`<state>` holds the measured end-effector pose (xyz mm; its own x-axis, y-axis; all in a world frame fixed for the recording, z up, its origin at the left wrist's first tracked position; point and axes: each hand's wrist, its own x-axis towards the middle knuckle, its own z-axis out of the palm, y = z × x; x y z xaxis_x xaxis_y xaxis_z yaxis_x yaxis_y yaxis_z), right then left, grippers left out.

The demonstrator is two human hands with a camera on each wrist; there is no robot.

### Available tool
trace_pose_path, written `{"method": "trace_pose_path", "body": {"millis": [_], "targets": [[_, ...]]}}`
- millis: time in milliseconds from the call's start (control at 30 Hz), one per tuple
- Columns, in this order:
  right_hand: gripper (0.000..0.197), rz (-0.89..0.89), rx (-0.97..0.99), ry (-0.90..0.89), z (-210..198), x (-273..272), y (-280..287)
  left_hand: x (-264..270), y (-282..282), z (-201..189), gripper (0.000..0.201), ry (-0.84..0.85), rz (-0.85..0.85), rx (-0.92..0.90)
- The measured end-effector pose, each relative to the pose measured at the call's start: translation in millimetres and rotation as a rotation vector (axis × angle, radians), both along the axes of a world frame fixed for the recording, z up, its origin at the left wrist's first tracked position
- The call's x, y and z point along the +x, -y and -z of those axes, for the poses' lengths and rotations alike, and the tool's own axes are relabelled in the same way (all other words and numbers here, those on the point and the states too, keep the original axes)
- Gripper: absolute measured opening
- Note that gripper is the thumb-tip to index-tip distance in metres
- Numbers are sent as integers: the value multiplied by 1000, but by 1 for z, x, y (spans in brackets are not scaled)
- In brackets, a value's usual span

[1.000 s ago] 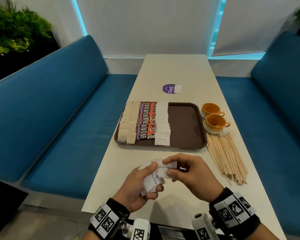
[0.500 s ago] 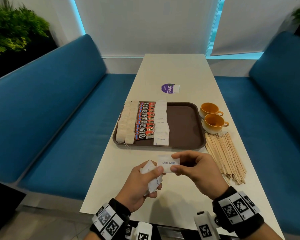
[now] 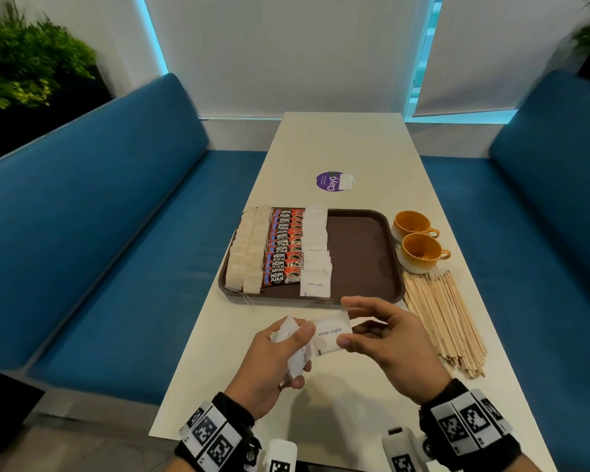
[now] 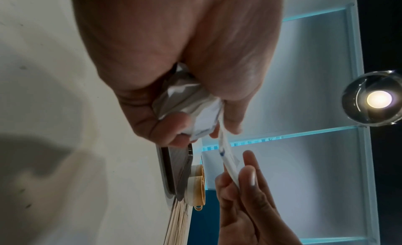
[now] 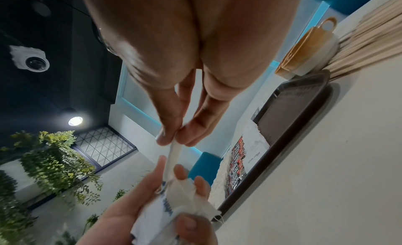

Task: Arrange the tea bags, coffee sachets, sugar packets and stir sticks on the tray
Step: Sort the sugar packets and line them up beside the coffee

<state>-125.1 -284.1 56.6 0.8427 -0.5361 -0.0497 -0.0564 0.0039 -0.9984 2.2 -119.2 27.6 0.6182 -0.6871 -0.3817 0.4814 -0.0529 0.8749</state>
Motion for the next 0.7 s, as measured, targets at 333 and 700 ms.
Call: {"method": "trace_pose_path", "body": {"millis": [333,700], "targets": [[37,-49,-120,-77,1,7,12,16,22,-8,17,-22,1,18],[62,83,-77,-41,-28,56,70,27,25,-1,40,-399,-110,-70]]}}
